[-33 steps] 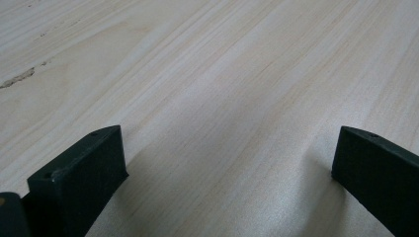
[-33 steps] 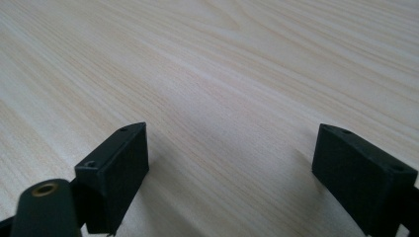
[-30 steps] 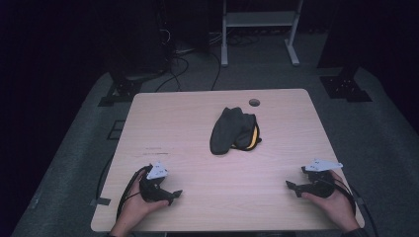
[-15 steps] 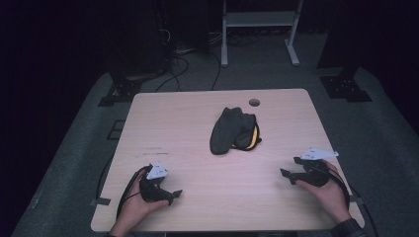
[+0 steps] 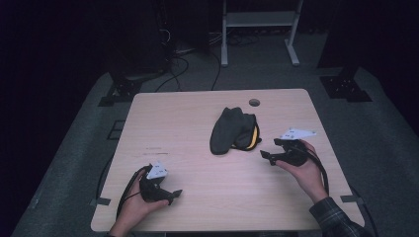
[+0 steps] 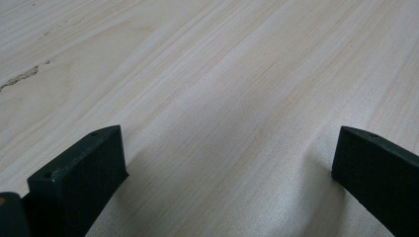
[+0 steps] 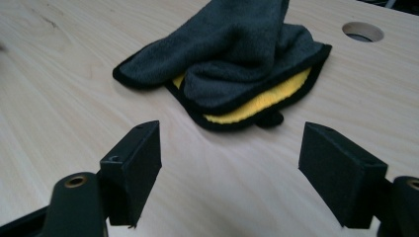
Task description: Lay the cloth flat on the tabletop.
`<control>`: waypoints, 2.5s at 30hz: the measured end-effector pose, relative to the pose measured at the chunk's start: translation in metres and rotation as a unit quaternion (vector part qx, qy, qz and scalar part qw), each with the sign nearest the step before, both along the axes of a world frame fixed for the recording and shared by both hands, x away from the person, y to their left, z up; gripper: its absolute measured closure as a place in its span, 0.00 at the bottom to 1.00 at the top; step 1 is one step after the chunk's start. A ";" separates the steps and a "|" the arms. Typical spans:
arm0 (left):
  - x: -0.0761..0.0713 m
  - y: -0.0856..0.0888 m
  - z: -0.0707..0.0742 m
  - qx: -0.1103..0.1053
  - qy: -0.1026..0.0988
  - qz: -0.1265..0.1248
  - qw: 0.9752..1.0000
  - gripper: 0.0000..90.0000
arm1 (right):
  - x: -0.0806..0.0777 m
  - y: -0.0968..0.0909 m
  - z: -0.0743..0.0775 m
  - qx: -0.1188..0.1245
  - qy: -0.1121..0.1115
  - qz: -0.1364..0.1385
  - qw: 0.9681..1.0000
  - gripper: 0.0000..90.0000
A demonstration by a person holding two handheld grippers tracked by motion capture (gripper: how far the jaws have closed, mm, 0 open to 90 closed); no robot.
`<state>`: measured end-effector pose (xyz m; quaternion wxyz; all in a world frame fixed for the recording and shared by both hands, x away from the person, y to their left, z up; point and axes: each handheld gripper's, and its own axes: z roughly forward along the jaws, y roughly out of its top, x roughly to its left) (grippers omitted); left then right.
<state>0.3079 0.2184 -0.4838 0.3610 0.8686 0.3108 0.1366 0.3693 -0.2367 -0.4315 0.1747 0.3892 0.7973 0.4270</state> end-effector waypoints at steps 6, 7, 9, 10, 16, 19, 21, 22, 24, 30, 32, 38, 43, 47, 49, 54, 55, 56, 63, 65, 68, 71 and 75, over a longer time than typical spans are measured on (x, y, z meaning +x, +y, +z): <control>0.000 0.000 0.000 -0.001 -0.001 0.001 1.000 0.00 | 0.024 0.014 0.005 0.007 -0.002 -0.003 1.000 0.24; 0.000 0.000 0.000 -0.001 -0.001 0.001 1.000 0.00 | 0.034 0.019 0.006 0.010 0.001 -0.001 1.000 0.24; 0.000 0.000 0.000 -0.001 -0.001 0.001 1.000 0.00 | 0.037 0.021 0.006 0.010 0.002 -0.002 1.000 0.24; 0.000 0.000 0.000 -0.001 -0.001 0.002 1.000 0.00 | 0.042 0.023 0.006 0.014 0.001 -0.004 1.000 0.24; 0.000 0.000 0.000 -0.001 -0.001 0.001 1.000 0.00 | 0.064 0.038 0.006 0.023 0.002 -0.001 1.000 0.24; 0.000 0.000 0.000 -0.001 -0.001 0.002 1.000 0.00 | 0.079 0.050 0.005 0.027 0.003 -0.001 1.000 0.23; 0.000 0.000 0.000 -0.001 -0.001 0.002 1.000 0.00 | 0.085 0.055 0.003 0.024 0.005 0.000 1.000 0.24; 0.000 0.000 0.000 -0.001 -0.001 0.003 1.000 0.00 | 0.085 0.055 0.003 0.024 0.005 0.000 1.000 0.24; 0.000 0.000 0.000 -0.001 -0.001 0.002 1.000 0.00 | 0.092 0.061 0.001 0.019 0.006 -0.001 1.000 0.24; 0.000 0.000 0.000 -0.001 -0.001 0.003 1.000 0.00 | 0.113 0.070 -0.008 0.011 0.014 -0.020 1.000 0.29; 0.000 0.000 0.000 -0.001 -0.001 0.003 1.000 0.00 | 0.116 0.071 -0.013 0.012 0.018 -0.028 0.999 0.31; 0.000 0.000 0.000 -0.001 -0.001 0.003 1.000 0.00 | 0.118 0.068 -0.021 0.019 0.045 -0.002 0.999 0.76; 0.000 0.000 0.000 -0.001 -0.001 0.003 1.000 0.00 | 0.105 0.068 -0.005 0.031 0.026 0.015 0.999 0.89; 0.000 0.000 0.000 -0.001 -0.001 0.003 1.000 0.00 | 0.093 0.066 0.010 0.043 0.013 0.027 0.999 0.90; 0.000 0.000 0.000 -0.001 -0.001 0.003 1.000 0.00 | 0.089 0.065 0.013 0.045 0.008 0.030 0.998 0.90; 0.000 0.000 0.000 -0.001 -0.001 0.003 1.000 0.00 | 0.069 0.058 0.025 0.053 -0.007 0.049 0.997 0.90; 0.000 0.000 0.000 -0.001 -0.001 0.003 1.000 0.00 | 0.060 0.056 0.031 0.057 -0.015 0.058 0.997 0.90; 0.000 0.000 0.000 0.000 -0.002 0.002 1.000 0.00 | 0.060 0.056 0.031 0.057 -0.015 0.058 0.997 0.90; 0.000 0.000 0.000 -0.001 -0.001 0.003 1.000 0.00 | 0.026 0.055 0.055 0.067 -0.042 0.092 0.993 0.90; 0.000 0.000 0.000 -0.002 -0.001 0.004 1.000 0.00 | 0.008 0.057 0.065 0.076 -0.051 0.113 0.989 0.90; 0.000 0.000 0.000 -0.002 0.000 0.004 1.000 0.00 | -0.003 0.061 0.070 0.075 -0.054 0.129 0.987 0.90; 0.000 0.000 0.000 -0.002 0.000 0.004 1.000 0.00 | -0.016 0.069 0.074 0.073 -0.055 0.154 0.984 0.90; 0.000 0.000 0.000 -0.002 0.000 0.004 1.000 0.00 | -0.029 0.093 0.070 0.069 -0.043 0.194 0.978 0.90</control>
